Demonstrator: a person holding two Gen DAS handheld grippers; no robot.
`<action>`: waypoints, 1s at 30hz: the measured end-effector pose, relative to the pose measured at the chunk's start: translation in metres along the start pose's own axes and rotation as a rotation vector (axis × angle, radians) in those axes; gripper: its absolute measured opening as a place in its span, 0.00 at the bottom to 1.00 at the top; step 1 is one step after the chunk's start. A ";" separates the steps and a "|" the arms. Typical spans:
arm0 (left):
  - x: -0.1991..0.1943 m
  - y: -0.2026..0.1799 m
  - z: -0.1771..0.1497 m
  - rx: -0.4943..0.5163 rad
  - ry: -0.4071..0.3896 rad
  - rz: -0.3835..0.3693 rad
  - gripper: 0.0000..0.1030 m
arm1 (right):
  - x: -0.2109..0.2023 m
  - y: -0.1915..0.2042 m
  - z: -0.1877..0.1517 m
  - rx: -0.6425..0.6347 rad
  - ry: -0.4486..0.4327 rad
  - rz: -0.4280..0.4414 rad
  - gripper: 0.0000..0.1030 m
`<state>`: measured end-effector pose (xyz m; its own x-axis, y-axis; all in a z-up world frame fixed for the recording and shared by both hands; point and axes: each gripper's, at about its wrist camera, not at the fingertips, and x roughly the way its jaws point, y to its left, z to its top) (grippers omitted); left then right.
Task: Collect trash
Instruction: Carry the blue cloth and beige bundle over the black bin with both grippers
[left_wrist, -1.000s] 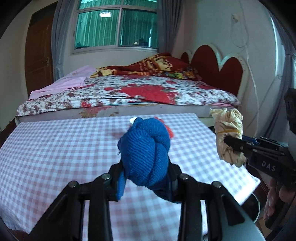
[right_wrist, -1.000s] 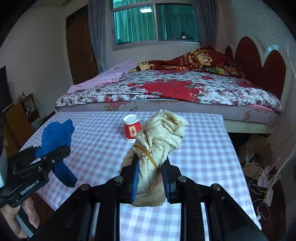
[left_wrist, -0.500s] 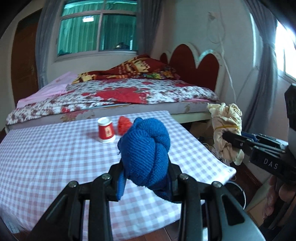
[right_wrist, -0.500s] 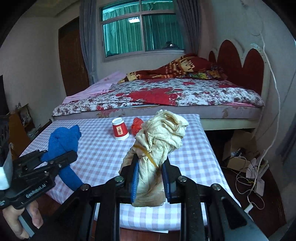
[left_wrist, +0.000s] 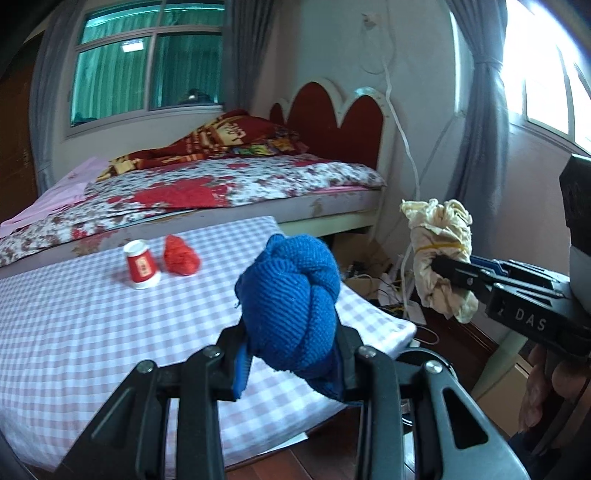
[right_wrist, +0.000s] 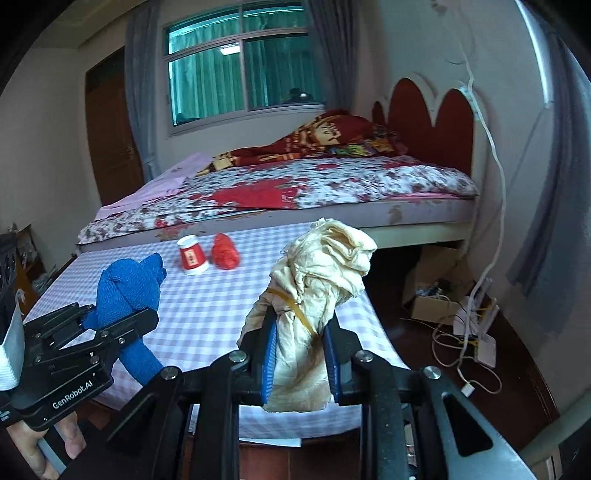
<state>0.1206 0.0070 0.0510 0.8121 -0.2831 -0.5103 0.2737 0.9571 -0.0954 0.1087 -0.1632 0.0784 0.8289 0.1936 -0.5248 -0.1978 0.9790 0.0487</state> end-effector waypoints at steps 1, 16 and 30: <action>0.003 -0.007 0.000 0.007 0.006 -0.013 0.34 | -0.002 -0.005 -0.002 0.005 0.001 -0.008 0.24; 0.030 -0.091 -0.009 0.102 0.062 -0.156 0.34 | -0.034 -0.083 -0.043 0.098 0.046 -0.148 0.24; 0.063 -0.158 -0.031 0.164 0.155 -0.269 0.34 | -0.043 -0.137 -0.083 0.172 0.126 -0.226 0.24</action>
<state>0.1131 -0.1600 0.0074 0.6149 -0.4990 -0.6107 0.5566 0.8232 -0.1122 0.0570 -0.3112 0.0242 0.7682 -0.0294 -0.6396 0.0848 0.9948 0.0561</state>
